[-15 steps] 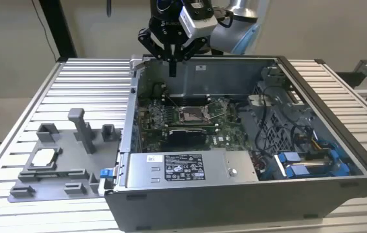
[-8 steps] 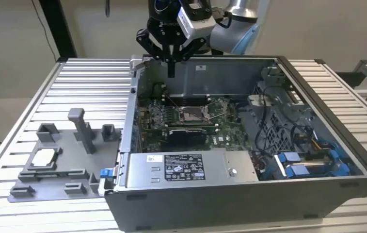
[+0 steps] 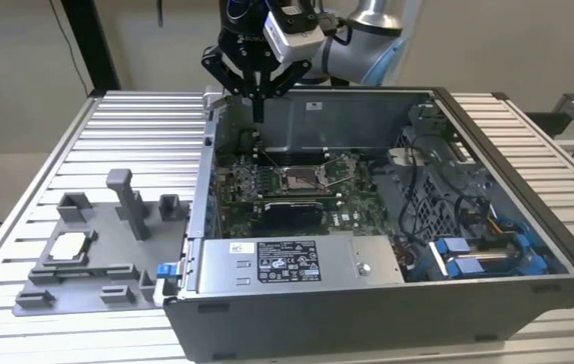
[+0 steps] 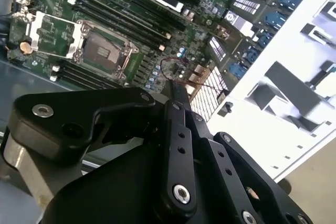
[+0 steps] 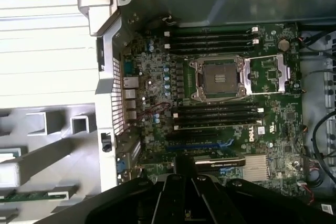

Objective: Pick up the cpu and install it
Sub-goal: 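Reach for the cpu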

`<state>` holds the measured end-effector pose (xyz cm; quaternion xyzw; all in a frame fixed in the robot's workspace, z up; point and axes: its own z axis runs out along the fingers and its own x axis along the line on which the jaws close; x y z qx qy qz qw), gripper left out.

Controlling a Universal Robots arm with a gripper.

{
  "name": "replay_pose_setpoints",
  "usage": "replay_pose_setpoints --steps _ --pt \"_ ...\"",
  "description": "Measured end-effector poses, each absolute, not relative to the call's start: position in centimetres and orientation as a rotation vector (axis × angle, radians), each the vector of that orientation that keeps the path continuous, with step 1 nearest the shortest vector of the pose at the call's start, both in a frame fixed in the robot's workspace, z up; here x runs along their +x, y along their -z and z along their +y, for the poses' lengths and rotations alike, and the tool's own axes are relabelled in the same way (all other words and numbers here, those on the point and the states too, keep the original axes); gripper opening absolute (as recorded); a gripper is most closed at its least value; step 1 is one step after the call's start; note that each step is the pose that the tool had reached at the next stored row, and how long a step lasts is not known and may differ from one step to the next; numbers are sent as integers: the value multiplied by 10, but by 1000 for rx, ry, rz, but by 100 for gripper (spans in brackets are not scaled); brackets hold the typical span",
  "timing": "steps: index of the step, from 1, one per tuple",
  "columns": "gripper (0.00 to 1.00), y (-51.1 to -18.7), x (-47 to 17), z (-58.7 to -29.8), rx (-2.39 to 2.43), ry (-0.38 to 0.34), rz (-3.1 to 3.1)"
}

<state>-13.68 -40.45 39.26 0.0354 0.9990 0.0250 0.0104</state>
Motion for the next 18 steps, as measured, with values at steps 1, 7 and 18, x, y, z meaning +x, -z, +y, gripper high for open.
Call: replay_pose_setpoints --steps 1,7,18 --pt "0 -393 -137 -404 110 -78 3118" --pt "0 -393 -145 -410 110 -78 3116" --pt "0 -393 -176 -434 110 -78 3114"
